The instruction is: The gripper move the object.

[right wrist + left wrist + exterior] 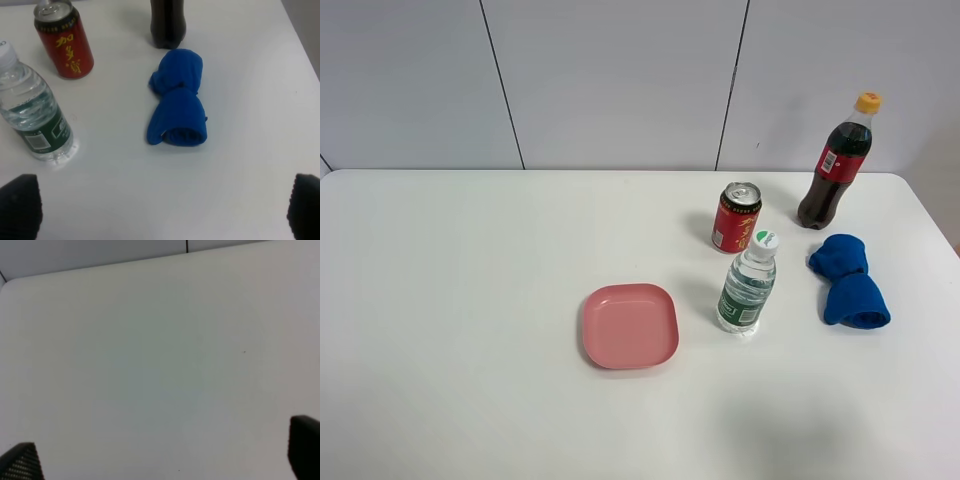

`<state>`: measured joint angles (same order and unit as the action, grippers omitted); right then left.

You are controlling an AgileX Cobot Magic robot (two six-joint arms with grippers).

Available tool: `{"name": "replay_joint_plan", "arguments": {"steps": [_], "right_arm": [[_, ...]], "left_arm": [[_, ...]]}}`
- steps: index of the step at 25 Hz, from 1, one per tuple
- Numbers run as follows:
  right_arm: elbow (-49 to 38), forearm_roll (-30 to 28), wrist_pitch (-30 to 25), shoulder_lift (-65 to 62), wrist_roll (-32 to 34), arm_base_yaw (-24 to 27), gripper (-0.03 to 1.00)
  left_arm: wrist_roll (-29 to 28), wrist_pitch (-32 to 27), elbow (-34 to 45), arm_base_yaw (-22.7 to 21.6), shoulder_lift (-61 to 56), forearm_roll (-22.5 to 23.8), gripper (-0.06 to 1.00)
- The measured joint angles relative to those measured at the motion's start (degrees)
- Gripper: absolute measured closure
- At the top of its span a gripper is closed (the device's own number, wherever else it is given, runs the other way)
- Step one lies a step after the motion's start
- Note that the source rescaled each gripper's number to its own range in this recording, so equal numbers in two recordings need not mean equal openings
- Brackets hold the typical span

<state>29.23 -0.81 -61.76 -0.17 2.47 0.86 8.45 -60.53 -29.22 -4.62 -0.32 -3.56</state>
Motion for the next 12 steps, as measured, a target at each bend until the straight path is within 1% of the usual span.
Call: {"name": "replay_joint_plan", "arguments": {"steps": [6, 12], "right_arm": [[0.0, -1.3, 0.0, 0.0, 1.6, 0.0, -0.03], [0.0, -1.5, 0.0, 0.0, 1.8, 0.0, -0.03]], "left_arm": [[0.0, 0.0, 0.0, 0.0, 0.0, 0.0, -0.06], [0.0, 0.0, 0.0, 0.0, 0.0, 0.0, -0.06]]}}
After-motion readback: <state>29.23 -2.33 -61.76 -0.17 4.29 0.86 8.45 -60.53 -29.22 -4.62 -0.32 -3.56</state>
